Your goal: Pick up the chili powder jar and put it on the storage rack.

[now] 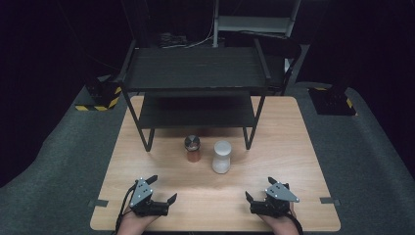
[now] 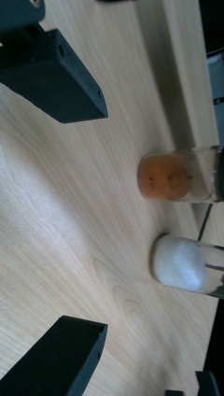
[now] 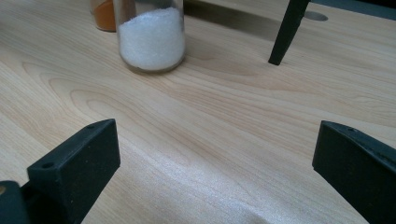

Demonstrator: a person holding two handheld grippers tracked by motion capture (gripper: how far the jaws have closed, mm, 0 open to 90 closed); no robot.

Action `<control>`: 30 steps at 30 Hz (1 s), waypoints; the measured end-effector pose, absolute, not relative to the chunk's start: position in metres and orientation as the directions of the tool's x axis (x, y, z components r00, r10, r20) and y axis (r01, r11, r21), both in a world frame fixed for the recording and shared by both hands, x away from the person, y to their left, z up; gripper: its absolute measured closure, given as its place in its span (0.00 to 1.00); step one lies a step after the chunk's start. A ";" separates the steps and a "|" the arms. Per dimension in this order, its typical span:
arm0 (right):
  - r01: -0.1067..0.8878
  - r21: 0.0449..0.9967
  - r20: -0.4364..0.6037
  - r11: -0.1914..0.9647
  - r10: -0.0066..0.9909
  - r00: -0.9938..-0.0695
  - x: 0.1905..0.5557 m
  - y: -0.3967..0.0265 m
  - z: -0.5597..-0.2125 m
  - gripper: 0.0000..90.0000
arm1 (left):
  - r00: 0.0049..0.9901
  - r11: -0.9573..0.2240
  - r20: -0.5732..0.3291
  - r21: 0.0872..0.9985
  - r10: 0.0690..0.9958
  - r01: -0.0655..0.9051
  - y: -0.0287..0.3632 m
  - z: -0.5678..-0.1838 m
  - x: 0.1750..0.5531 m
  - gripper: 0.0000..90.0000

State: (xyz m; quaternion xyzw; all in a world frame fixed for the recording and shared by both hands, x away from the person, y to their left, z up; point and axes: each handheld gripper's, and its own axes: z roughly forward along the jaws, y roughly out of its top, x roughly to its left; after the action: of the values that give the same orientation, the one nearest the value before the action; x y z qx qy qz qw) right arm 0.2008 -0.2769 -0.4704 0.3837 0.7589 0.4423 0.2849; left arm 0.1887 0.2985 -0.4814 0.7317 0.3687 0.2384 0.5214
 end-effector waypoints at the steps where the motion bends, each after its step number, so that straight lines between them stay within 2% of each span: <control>1: 0.329 0.890 -0.095 0.316 0.834 -0.543 0.201 -0.277 -0.470 0.01 | 0.613 -0.179 -0.035 0.942 0.789 0.284 0.299 -0.480 0.188 0.01; 16: 0.323 0.891 -0.101 0.319 0.833 -0.544 0.200 -0.276 -0.471 0.01 | 0.609 -0.155 -0.020 0.960 0.793 0.234 0.297 -0.459 0.196 0.01; 30: 0.316 0.893 -0.103 0.321 0.829 -0.550 0.199 -0.277 -0.472 0.01 | 0.629 -0.153 -0.017 0.965 0.777 0.215 0.278 -0.440 0.226 0.01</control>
State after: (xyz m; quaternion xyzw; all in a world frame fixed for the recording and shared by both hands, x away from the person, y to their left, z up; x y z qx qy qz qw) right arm 0.1993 -0.2773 -0.4716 0.3768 0.7597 0.4447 0.2885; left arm 0.2260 0.2781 -0.4400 0.7151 0.3470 0.2553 0.5506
